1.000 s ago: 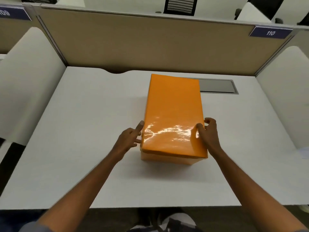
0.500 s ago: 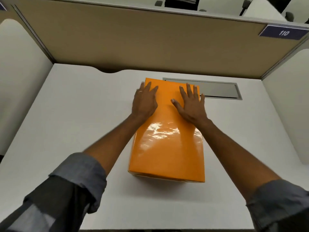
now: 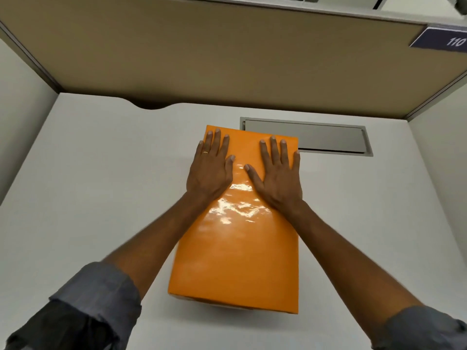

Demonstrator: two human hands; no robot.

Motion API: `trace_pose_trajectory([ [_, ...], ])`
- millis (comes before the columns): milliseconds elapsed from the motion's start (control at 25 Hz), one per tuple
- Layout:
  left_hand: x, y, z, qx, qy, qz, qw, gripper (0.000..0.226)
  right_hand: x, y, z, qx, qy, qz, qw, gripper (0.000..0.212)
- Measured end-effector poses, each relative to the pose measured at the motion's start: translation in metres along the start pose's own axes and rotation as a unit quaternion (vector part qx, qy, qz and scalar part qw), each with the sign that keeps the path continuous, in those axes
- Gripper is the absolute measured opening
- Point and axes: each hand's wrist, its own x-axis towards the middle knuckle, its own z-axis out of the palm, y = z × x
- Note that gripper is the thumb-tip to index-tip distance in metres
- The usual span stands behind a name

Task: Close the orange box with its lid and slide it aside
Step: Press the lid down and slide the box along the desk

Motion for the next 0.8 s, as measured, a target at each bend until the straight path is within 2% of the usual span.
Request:
trace_pose_trajectory([
  [280, -0.001, 0.001, -0.009, -0.035, -0.005, -0.001, 0.999, 0.066, 0.003, 0.0, -0.002, 0.038, -0.006, 0.002, 0.999, 0.087],
  [400, -0.011, 0.009, -0.027, -0.037, 0.019, 0.016, 0.999, 0.061, -0.007, -0.005, -0.021, 0.045, -0.003, 0.003, 0.999, 0.088],
  [520, -0.056, 0.02, -0.038, -0.052, 0.032, 0.04, 0.997, 0.051, -0.055, -0.02, -0.03, 0.05, 0.008, -0.012, 0.999, 0.082],
  [680, -0.154, 0.026, -0.026, -0.038, -0.014, 0.058, 0.998, 0.06, -0.164, -0.039, -0.014, 0.047, -0.041, -0.026, 0.998, 0.077],
  [800, -0.192, 0.015, -0.017, -0.02, -0.037, 0.051, 0.998, 0.065, -0.201, -0.04, 0.0, 0.01, -0.033, -0.033, 0.999, 0.072],
])
